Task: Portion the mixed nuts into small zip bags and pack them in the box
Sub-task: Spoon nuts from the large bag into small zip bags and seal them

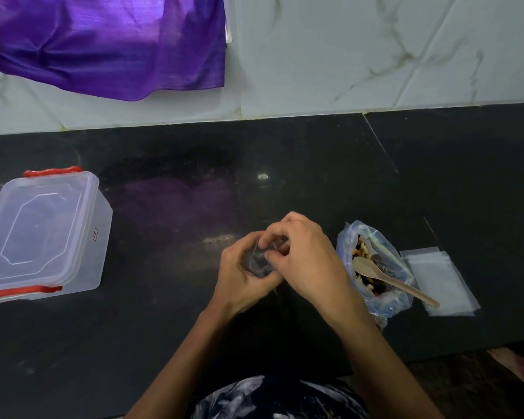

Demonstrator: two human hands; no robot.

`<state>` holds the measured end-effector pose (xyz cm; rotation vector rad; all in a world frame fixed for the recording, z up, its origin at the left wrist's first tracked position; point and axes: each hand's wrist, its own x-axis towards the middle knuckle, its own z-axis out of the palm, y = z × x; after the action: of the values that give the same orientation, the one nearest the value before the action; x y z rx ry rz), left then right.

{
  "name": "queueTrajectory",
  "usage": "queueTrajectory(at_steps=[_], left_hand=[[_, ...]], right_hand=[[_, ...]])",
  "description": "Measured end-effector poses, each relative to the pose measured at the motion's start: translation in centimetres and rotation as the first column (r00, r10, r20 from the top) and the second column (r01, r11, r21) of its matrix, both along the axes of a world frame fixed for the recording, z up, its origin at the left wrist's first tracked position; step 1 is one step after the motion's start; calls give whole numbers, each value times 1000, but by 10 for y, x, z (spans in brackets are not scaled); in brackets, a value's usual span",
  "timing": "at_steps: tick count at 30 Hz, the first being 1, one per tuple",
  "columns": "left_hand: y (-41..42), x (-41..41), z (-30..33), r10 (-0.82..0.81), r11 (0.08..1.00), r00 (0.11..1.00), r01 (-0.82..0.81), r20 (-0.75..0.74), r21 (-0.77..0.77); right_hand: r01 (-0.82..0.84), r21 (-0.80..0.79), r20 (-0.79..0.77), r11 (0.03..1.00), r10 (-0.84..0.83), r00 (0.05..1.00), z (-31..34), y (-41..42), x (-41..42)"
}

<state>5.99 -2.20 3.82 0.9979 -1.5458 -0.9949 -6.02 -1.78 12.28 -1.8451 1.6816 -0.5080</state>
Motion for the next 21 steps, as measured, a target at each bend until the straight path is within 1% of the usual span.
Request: queueTrajectory(at_steps=[3, 5, 8, 11, 14, 16, 18, 19, 20, 21], left_hand=[[0, 0, -6, 15, 999, 999, -14, 35, -35], [-1, -2, -7, 25, 1000, 999, -24, 39, -19], [0, -8, -9, 46, 999, 999, -45, 11, -8], [3, -14, -11, 41, 999, 999, -42, -14, -15], [5, -19, -10, 37, 999, 999, -37, -21, -23], [6, -24, -10, 20, 999, 1000, -20, -12, -28], [9, -29, -11, 11, 1000, 1000, -12, -5, -26], [10, -32, -12, 13, 999, 1000, -13, 5, -31], [11, -34, -12, 19, 999, 1000, -18, 20, -41], [13, -37, -12, 18, 999, 999, -16, 37, -51]], right_hand=[[22, -16, 19, 1000, -21, 1000, -1, -2, -2], [15, -33, 32, 999, -14, 999, -3, -2, -2], [18, -34, 58, 999, -16, 998, -7, 0, -1], [43, -68, 96, 997, -36, 995, -10, 3, -5], [61, -80, 93, 995, -54, 994, -12, 7, -10], [65, -54, 119, 996, -58, 991, -10, 10, -15], [74, 12, 213, 997, -75, 974, -4, 15, -28], [104, 28, 263, 994, -108, 959, -1, 17, -41], [168, 22, 286, 985, -168, 943, 3, 18, -57], [254, 5, 260, 967, -247, 934, 5, 19, -77]])
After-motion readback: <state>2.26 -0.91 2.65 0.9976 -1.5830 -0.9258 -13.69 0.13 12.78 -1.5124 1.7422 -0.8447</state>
